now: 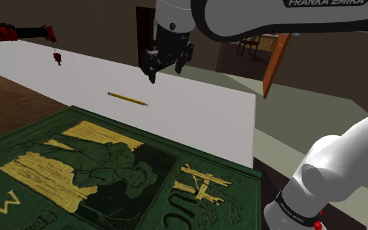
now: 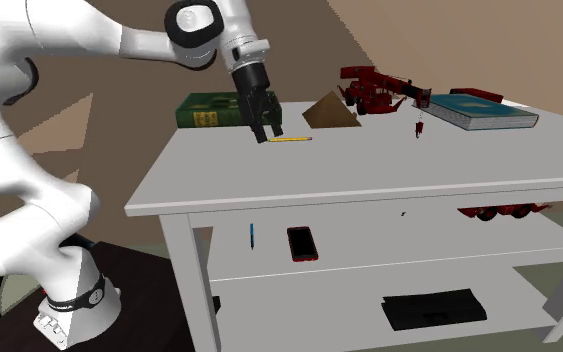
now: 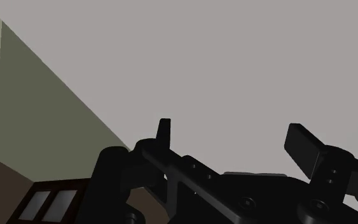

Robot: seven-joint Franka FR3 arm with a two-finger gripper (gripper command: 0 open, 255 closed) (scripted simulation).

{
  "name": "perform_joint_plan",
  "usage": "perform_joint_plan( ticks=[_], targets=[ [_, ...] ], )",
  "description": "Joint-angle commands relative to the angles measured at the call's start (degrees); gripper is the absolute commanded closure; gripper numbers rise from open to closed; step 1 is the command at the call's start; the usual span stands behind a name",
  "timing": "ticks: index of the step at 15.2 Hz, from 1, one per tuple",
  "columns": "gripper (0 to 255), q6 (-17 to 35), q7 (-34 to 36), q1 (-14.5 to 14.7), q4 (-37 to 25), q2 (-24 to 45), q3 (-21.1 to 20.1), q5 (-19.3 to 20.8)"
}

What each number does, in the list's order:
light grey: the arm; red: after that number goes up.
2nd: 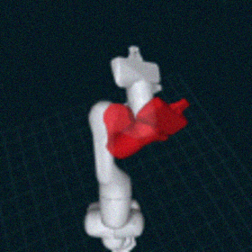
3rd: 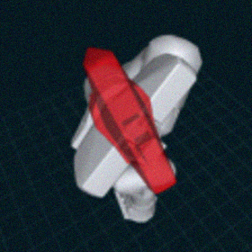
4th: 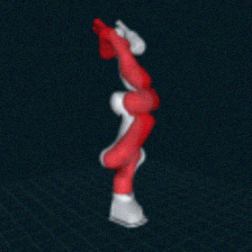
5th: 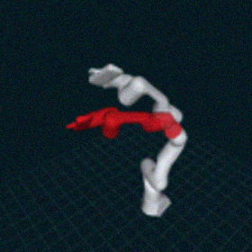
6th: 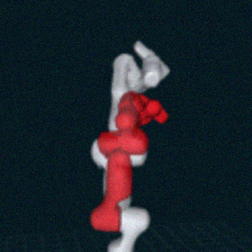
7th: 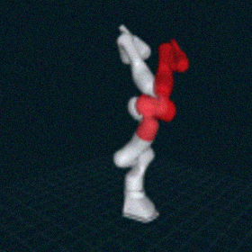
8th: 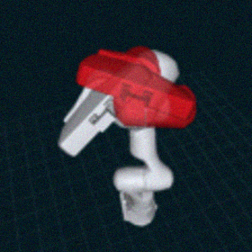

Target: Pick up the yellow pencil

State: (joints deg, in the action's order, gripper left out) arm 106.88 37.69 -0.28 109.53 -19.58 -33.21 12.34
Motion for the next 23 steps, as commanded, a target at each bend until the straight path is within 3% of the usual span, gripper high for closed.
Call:
perform_joint_plan(
  ticks=[1,5,7,9,12,21,22,23],
  targets=[
    [0,-0.16,3.58,-0.54,-3.02,3.19,-3.56,3.54],
    [0,-2.43,11.34,-1.37,-11.30,12.89,-11.43,13.98],
    [0,-5.02,15.44,-0.31,-16.18,19.02,-14.97,20.87],
    [0,-8.57,19.13,2.64,-21.58,25.79,-17.33,28.48],
    [0,-13.82,22.33,9.57,-29.63,34.74,-17.71,38.32],
    [0,-8.64,25.42,7.83,-22.75,33.37,-17.26,37.59],
    [255,-8.72,25.53,7.99,-22.88,33.59,-17.25,37.76],
    [255,-8.74,25.52,8.00,-22.90,33.58,-17.25,37.75]
  ],
)
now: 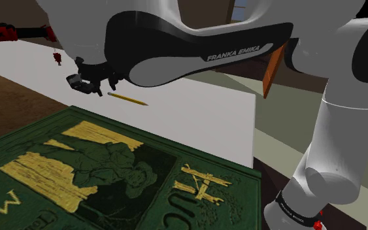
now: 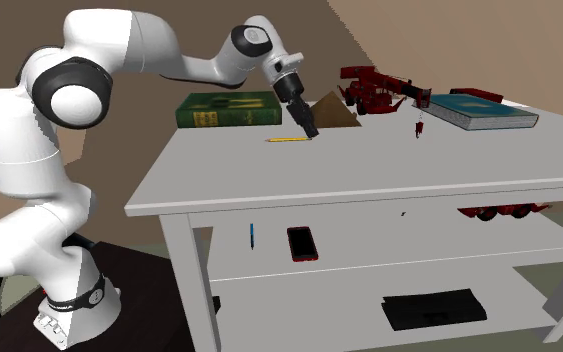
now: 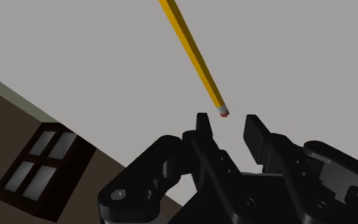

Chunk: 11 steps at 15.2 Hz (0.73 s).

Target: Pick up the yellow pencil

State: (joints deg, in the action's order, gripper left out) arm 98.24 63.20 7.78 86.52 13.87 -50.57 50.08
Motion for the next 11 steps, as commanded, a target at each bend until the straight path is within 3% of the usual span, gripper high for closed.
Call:
perform_joint_plan(
  ticks=[1,11],
  targets=[
    [255,-0.07,0.10,-0.04,0.19,0.14,0.10,0.03],
    [255,-1.94,-1.33,0.42,-2.29,0.30,0.02,-0.05]
  ],
)
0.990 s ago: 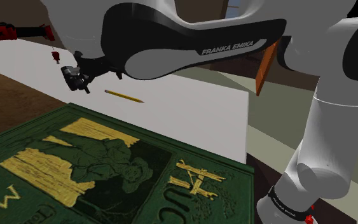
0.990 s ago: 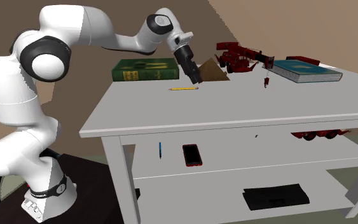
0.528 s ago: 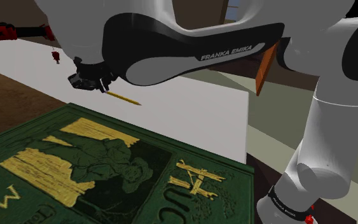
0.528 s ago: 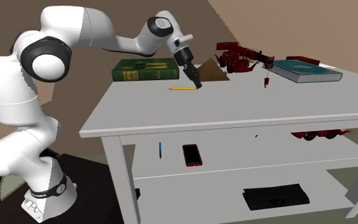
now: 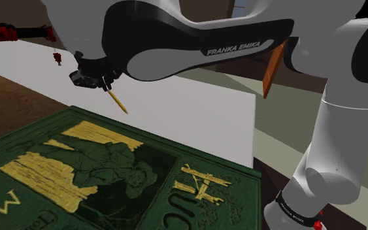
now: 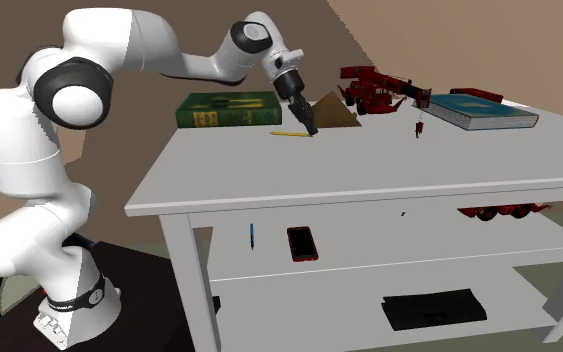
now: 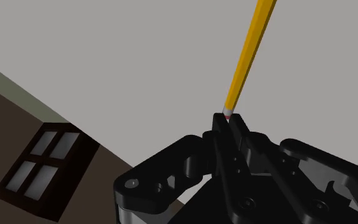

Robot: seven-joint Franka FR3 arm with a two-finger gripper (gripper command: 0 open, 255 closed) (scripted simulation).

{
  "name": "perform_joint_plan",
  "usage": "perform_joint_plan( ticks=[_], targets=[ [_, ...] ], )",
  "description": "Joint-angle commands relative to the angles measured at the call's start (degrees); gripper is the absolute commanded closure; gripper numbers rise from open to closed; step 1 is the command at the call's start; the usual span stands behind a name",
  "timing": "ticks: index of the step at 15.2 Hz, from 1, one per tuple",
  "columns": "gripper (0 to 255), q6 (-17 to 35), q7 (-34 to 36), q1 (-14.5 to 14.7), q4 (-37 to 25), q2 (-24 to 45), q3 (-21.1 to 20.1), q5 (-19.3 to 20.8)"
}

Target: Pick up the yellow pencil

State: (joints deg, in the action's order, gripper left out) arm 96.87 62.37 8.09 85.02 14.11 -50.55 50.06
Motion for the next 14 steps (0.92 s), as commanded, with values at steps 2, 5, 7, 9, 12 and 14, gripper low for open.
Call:
perform_joint_plan(
  ticks=[2,5,7,9,12,14],
  targets=[
    [255,-1.93,-1.33,0.63,-2.61,0.41,-0.04,0.14],
    [255,-4.06,-2.57,1.57,-5.53,1.08,-0.06,0.56],
    [255,-5.55,-3.40,2.31,-7.62,1.63,-0.04,0.96],
    [255,-7.10,-4.24,3.17,-9.83,2.26,0.00,1.47],
    [255,-9.53,-5.54,4.69,-13.41,3.39,0.11,2.45],
    [255,-9.65,-5.61,4.77,-13.58,3.44,0.13,2.49]
  ],
)
